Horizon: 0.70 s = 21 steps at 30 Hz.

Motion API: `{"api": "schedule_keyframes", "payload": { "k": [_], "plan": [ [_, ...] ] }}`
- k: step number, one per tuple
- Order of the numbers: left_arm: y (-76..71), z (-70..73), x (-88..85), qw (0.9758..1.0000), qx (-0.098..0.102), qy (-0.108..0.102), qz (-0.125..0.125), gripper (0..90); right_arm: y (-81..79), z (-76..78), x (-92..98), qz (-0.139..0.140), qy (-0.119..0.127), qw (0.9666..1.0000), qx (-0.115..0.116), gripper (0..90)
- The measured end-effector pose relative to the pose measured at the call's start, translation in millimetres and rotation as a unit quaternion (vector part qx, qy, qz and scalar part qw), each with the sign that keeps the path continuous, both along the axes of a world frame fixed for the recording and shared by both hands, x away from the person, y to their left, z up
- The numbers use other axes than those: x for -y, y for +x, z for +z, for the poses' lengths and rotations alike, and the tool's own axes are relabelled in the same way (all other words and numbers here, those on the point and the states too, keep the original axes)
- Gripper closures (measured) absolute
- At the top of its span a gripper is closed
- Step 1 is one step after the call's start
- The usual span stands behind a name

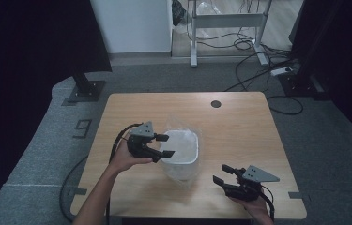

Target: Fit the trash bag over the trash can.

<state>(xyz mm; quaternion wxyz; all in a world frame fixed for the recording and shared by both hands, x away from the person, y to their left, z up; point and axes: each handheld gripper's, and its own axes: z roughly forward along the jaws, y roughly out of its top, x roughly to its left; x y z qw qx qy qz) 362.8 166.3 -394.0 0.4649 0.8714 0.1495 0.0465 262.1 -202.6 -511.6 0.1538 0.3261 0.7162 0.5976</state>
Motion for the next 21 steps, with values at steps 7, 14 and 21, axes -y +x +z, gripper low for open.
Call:
{"api": "schedule_keyframes", "payload": {
  "k": [7,14,21],
  "plan": [
    [-15.1,-0.3,-19.0,0.9996,0.012,-0.012,0.022,33.2,-0.2,-0.6,3.4,-0.008,0.002,1.0,-0.001,38.4],
    [-35.7,-6.8,-40.9,0.9984,0.026,-0.028,0.042,33.0,-0.3,-0.1,9.3,-0.015,0.007,0.9999,0.001,38.4],
    [-48.8,-19.4,-60.7,0.9973,0.027,-0.033,0.059,32.7,0.6,-1.3,9.7,-0.017,0.006,0.9998,-0.001,38.4]
  ]
}}
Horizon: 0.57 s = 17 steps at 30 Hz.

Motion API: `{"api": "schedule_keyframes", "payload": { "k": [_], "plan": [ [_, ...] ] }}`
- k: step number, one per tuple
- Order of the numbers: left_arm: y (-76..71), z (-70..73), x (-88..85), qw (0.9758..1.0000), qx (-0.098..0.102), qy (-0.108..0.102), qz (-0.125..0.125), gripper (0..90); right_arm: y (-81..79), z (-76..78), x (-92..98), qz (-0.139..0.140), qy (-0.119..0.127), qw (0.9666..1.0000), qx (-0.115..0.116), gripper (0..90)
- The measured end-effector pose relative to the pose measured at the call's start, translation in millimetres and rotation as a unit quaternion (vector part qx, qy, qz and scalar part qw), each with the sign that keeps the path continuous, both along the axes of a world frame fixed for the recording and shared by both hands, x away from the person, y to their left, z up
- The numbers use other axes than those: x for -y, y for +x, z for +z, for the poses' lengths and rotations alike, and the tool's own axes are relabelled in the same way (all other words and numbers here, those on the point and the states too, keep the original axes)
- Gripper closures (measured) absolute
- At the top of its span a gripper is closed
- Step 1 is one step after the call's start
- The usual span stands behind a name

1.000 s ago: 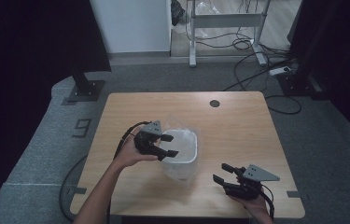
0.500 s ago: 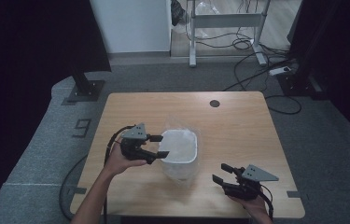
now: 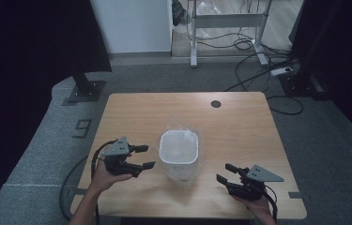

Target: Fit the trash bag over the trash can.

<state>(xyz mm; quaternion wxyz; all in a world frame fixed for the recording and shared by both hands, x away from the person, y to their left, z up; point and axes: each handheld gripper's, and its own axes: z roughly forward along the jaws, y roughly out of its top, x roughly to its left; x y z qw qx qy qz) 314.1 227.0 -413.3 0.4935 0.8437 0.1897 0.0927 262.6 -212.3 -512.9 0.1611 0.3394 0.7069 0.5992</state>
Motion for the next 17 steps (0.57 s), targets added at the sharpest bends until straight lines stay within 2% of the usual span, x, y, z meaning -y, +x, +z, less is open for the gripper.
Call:
{"api": "schedule_keyframes", "payload": {
  "k": [8,17],
  "plan": [
    [-6.5,-9.4,-19.8,0.9998,-0.006,-0.009,0.018,32.7,0.3,-0.5,-0.1,-0.001,0.0,1.0,-0.001,38.3],
    [-4.9,-13.8,-18.9,0.9997,-0.009,-0.008,0.019,32.6,0.7,-0.1,0.3,-0.003,-0.002,1.0,0.0,37.8]
  ]
}}
